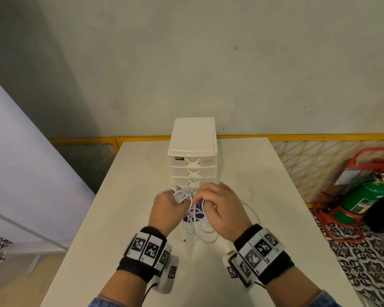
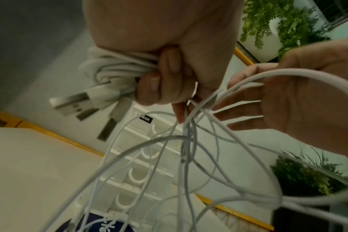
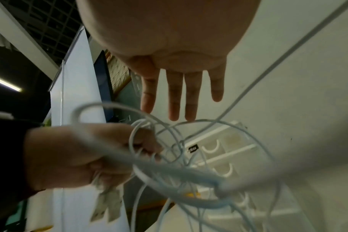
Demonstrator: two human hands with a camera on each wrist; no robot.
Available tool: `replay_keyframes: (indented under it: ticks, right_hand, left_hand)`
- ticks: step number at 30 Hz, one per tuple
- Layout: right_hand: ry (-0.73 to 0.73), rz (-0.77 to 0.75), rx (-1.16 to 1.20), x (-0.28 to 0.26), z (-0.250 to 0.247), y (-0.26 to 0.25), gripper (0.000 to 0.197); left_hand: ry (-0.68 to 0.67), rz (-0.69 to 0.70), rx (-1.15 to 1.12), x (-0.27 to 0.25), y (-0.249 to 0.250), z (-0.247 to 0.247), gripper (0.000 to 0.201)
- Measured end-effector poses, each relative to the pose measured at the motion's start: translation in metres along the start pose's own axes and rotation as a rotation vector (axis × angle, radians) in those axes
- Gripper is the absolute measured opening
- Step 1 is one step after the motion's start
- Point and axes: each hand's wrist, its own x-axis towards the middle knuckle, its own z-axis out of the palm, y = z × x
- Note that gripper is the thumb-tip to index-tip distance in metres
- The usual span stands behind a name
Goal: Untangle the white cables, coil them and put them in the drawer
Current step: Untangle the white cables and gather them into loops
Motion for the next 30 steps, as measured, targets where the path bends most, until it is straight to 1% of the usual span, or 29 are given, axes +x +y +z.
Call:
replay_keyframes:
  ticks: [1, 3, 5, 8, 9, 11, 13, 15, 17, 19, 20, 25, 27, 29, 30]
  right_hand:
    - [0.014, 0.028, 0.010, 0.000, 0.005, 0.001, 0.031]
    - [0.040, 0.133, -0.019, 0.003, 0.012, 0.005, 0.042]
    - [0.055, 0.167, -0.094, 0.004, 0.015, 0.010, 0.041]
    - [0.014, 0.149, -0.063, 0.004, 0.012, 0.015, 0.034]
    - [-0.014, 0.167, -0.023, 0.003, 0.010, 0.018, 0.034]
    - [-0.060, 0.239, 0.042, 0.002, 0.006, 0.024, 0.034]
    - [-0.107, 0.291, 0.030, 0.002, 0.005, 0.030, 0.027]
    - [-0.132, 0.297, -0.036, 0.000, 0.006, 0.035, 0.019]
    - [-0.053, 0.297, -0.070, -0.002, 0.005, 0.038, 0.020]
    - [0.086, 0.289, -0.094, -0.005, -0.001, 0.043, 0.020]
    - [0.134, 0.308, -0.109, -0.007, -0.005, 0.045, 0.019]
    - [0.217, 0.440, -0.126, -0.012, -0.010, 0.059, 0.013]
    - [0.263, 0.521, -0.081, -0.014, -0.012, 0.067, 0.011]
    - [0.271, 0.615, -0.016, -0.018, -0.010, 0.077, 0.010]
    - [0.287, 0.661, 0.016, -0.021, -0.010, 0.083, 0.010]
  left_hand:
    - [0.002, 0.033, -0.013, -0.001, -0.001, 0.001, 0.031]
    - [-0.002, 0.079, -0.046, -0.004, 0.001, 0.002, 0.033]
    - [-0.006, 0.093, -0.078, -0.006, 0.005, 0.002, 0.035]
    - [0.004, 0.043, -0.115, -0.008, 0.005, 0.003, 0.037]
    - [0.007, 0.017, -0.144, -0.009, 0.005, 0.003, 0.035]
    - [0.030, -0.045, -0.202, -0.008, 0.002, 0.001, 0.022]
    - [0.061, -0.105, -0.242, -0.005, 0.003, -0.003, 0.019]
    - [0.088, -0.117, -0.234, -0.002, 0.005, -0.005, 0.023]
    - [0.116, -0.136, -0.209, 0.000, 0.007, -0.011, 0.023]
    - [0.147, -0.190, -0.190, 0.004, 0.005, -0.019, 0.021]
    - [0.159, -0.221, -0.198, 0.007, 0.002, -0.023, 0.020]
    - [0.222, -0.293, -0.238, 0.016, -0.006, -0.034, 0.020]
    - [0.220, -0.315, -0.283, 0.016, -0.007, -0.034, 0.023]
    - [0.210, -0.336, -0.325, 0.014, -0.005, -0.031, 0.023]
    - [0.227, -0.353, -0.355, 0.013, -0.005, -0.032, 0.023]
